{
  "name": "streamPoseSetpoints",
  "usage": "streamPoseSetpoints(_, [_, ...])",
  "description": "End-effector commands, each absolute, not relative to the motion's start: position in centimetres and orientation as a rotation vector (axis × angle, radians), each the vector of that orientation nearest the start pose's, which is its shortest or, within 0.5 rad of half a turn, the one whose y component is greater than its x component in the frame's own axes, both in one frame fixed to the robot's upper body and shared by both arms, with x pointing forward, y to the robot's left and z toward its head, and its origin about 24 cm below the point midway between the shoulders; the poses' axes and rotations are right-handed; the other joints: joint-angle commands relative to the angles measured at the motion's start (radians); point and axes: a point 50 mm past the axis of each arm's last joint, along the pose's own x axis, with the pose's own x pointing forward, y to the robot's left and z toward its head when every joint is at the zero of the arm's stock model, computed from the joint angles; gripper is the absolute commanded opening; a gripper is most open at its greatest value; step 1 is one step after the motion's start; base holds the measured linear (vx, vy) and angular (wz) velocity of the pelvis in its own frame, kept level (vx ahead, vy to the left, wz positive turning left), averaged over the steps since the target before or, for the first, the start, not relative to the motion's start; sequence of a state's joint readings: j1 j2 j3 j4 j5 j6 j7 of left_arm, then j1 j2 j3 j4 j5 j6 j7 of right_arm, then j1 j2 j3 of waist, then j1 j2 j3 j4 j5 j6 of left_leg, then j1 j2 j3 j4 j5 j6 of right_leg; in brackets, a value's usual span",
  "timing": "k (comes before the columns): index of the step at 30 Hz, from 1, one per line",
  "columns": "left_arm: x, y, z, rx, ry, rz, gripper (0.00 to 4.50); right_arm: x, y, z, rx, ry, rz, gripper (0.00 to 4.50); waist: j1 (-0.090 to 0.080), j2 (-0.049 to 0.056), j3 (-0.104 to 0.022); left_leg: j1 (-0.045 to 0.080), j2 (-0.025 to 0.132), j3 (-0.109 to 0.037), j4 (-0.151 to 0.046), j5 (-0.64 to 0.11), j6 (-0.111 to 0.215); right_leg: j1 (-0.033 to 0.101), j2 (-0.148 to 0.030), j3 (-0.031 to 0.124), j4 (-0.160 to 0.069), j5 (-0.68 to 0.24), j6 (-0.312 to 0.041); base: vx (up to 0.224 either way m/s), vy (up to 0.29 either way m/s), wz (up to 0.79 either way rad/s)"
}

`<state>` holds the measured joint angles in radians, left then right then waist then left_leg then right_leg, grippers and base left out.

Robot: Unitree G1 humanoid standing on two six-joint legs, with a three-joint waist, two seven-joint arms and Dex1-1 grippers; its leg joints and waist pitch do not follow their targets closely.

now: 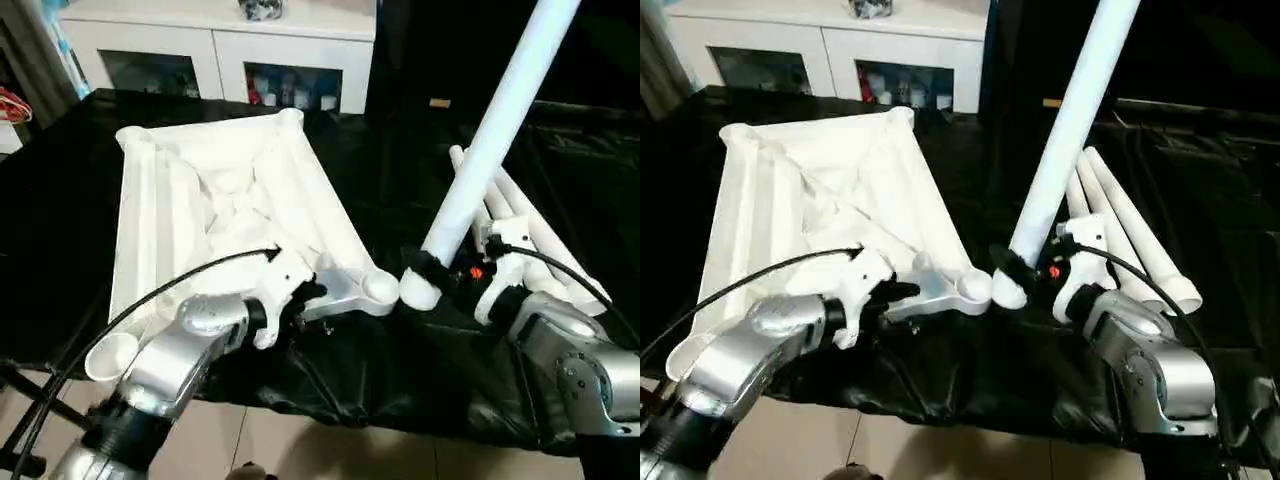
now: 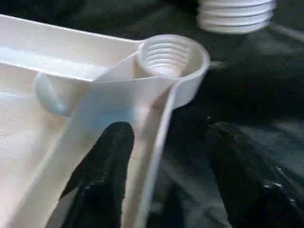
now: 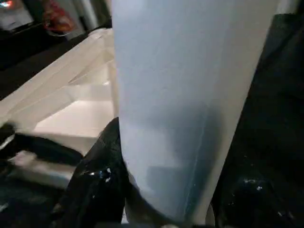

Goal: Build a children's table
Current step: Insert table leg to table base

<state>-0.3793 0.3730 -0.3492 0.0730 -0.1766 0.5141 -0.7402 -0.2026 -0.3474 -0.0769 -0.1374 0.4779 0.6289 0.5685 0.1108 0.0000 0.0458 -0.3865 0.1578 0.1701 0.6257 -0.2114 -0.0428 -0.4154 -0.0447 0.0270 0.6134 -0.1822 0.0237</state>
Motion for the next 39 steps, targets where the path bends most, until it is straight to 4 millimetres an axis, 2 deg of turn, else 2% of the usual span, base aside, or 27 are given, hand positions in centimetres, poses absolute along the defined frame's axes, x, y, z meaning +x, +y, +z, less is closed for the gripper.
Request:
streamPoseSetpoints(1, [28.9, 10.6, 5.7, 0.27, 0.418, -1.033, 2.49, 27.7, -17.2, 9.7, 0.184, 0.211, 0.684, 1.89, 0.0, 0.0, -0.061, 0.023, 0.048, -0.016, -0.083, -0.12, -0.001, 0.043, -0.068, 0.017, -0.06, -0.105, -0.183, 0.0, 0.0, 0.0])
streamPoseSetpoints(3, [29.4, 10.7, 5.7, 0.269, 0.423, -1.038, 2.51, 27.7, -17.1, 9.7, 0.184, 0.206, 0.694, 1.89, -0.001, 0.0, -0.061, 0.021, 0.049, -0.017, -0.085, -0.127, -0.008, 0.046, -0.072, 0.013, -0.059, -0.109, -0.195, 0.0, 0.0, 0.0])
streamPoseSetpoints(4, [29.8, 10.8, 5.6, 0.273, 0.429, -1.041, 2.57, 27.8, -17.0, 9.7, 0.186, 0.203, 0.703, 1.89, -0.001, 0.01, -0.062, 0.021, 0.051, -0.018, -0.085, -0.129, -0.014, 0.046, -0.074, 0.009, -0.056, -0.104, -0.201, 0.0, 0.0, 0.0])
streamPoseSetpoints(5, [30.0, 10.9, 5.5, 0.276, 0.433, -1.043, 2.51, 27.8, -17.0, 9.7, 0.187, 0.201, 0.708, 1.89, -0.003, 0.01, -0.06, 0.021, 0.049, -0.017, -0.086, -0.138, -0.012, 0.043, -0.072, 0.007, -0.062, -0.117, -0.198, 0.0, 0.0, 0.0])
streamPoseSetpoints(6, [30.1, 11.0, 5.5, 0.276, 0.437, -1.047, 2.28, 27.8, -16.9, 9.7, 0.187, 0.2, 0.711, 1.89, -0.003, 0.005, -0.062, 0.024, 0.049, -0.017, -0.086, -0.149, -0.015, 0.045, -0.073, 0.006, -0.061, -0.122, -0.2, 0.0, 0.0, 0.0])
streamPoseSetpoints(7, [30.1, 11.0, 5.4, 0.274, 0.444, -1.055, 2.06, 27.7, -16.9, 9.8, 0.186, 0.2, 0.715, 1.89, -0.002, 0.004, -0.062, 0.023, 0.05, -0.017, -0.087, -0.149, -0.015, 0.046, -0.075, 0.006, -0.06, -0.123, -0.202, 0.0, 0.0, 0.0])
streamPoseSetpoints(8, [30.1, 11.0, 5.4, 0.272, 0.451, -1.064, 2.09, 27.7, -16.9, 9.8, 0.185, 0.2, 0.718, 1.89, -0.001, 0.011, -0.06, 0.022, 0.052, -0.019, -0.088, -0.152, -0.019, 0.046, -0.078, 0.006, -0.059, -0.125, -0.208, 0.0, 0.0, 0.0])
streamPoseSetpoints(9, [30.1, 11.1, 5.3, 0.265, 0.464, -1.077, 2.13, 27.8, -16.9, 9.8, 0.183, 0.199, 0.722, 1.89, -0.002, 0.014, -0.061, 0.023, 0.053, -0.019, -0.088, -0.16, -0.022, 0.045, -0.077, 0.005, -0.059, -0.128, -0.211, 0.0, 0.0, 0.0])
streamPoseSetpoints(10, [30.1, 11.1, 5.3, 0.264, 0.47, -1.084, 2.07, 27.8, -16.9, 9.8, 0.182, 0.198, 0.724, 1.89, -0.003, 0.011, -0.061, 0.023, 0.052, -0.018, -0.088, -0.159, -0.022, 0.046, -0.077, 0.006, -0.06, -0.125, -0.213, 0.0, 0.0, 0.0])
streamPoseSetpoints(11, [30.0, 11.3, 5.1, 0.26, 0.497, -1.111, 1.71, 28.0, -17.0, 10.1, 0.18, 0.188, 0.728, 1.89, -0.001, 0.015, -0.062, 0.023, 0.052, -0.019, -0.088, -0.156, -0.023, 0.046, -0.077, 0.005, -0.058, -0.114, -0.217, 0.0, 0.0, 0.0])
streamPoseSetpoints(14, [30.0, 11.3, 5.0, 0.254, 0.51, -1.122, 1.64, 28.1, -17.0, 10.2, 0.178, 0.182, 0.734, 1.89, -0.004, 0.013, -0.062, 0.024, 0.053, -0.018, -0.088, -0.158, -0.024, 0.047, -0.078, 0.004, -0.056, -0.107, -0.227, 0.0, 0.0, 0.0])
streamPoseSetpoints(16, [30.0, 11.4, 4.9, 0.253, 0.517, -1.133, 1.3, 28.3, -16.9, 10.3, 0.175, 0.18, 0.752, 1.89, -0.003, 0.014, -0.062, 0.022, 0.053, -0.018, -0.087, -0.15, -0.018, 0.049, -0.079, 0.004, -0.055, -0.093, -0.232, 0.0, 0.0, 0.0])
streamPoseSetpoints(24, [30.1, 11.6, 4.9, 0.247, 0.551, -1.157, 0.71, 29.3, -15.7, 10.1, 0.143, 0.207, 0.811, 1.89, -0.006, 0.014, -0.062, 0.023, 0.053, -0.018, -0.088, -0.149, -0.018, 0.049, -0.08, 0.003, -0.055, -0.103, -0.246, 0.0, 0.0, 0.0])
streamPoseSetpoints(27, [30.1, 11.7, 4.9, 0.251, 0.557, -1.163, 0.5, 29.8, -15.2, 9.6, 0.128, 0.231, 0.831, 1.89, -0.006, 0.013, -0.064, 0.022, 0.053, -0.017, -0.085, -0.128, -0.01, 0.05, -0.08, 0.002, -0.051, -0.065, -0.256, 0.0, 0.0, 0.0])
streamPoseSetpoints(32, [30.0, 11.9, 4.9, 0.26, 0.574, -1.179, 0.04, 30.4, -14.6, 9.1, 0.114, 0.266, 0.855, 1.89, -0.005, 0.008, -0.063, 0.022, 0.054, -0.016, -0.086, -0.121, -0.004, 0.052, -0.082, 0.003, -0.052, -0.066, -0.26, 0.0, 0.0, 0.0])
streamPoseSetpoints(33, [30.0, 11.9, 4.9, 0.261, 0.576, -1.182, 0.04, 30.4, -14.5, 9.1, 0.115, 0.27, 0.856, 1.89, -0.005, 0.01, -0.064, 0.022, 0.054, -0.016, -0.086, -0.114, -0.001, 0.052, -0.082, 0.002, -0.05, -0.06, -0.262, 0.0, 0.0, 0.0])
streamPoseSetpoints(35, [29.8, 11.9, 4.9, 0.272, 0.586, -1.209, 0.0, 30.7, -14.4, 8.8, 0.098, 0.286, 0.869, 1.89, -0.008, 0.003, -0.062, 0.02, 0.055, -0.015, -0.086, -0.115, 0.003, 0.053, -0.083, 0.002, -0.051, -0.067, -0.264, 0.0, 0.0, 0.0])
streamPoseSetpoints(39, [29.6, 11.9, 5.0, 0.29, 0.589, -1.246, 0.0, 30.9, -14.2, 8.6, 0.09, 0.291, 0.88, 1.89, -0.007, 0.005, -0.061, 0.022, 0.056, -0.014, -0.087, -0.123, 0.002, 0.05, -0.084, 0.003, -0.053, -0.092, -0.261, 0.0, 0.0, 0.0])
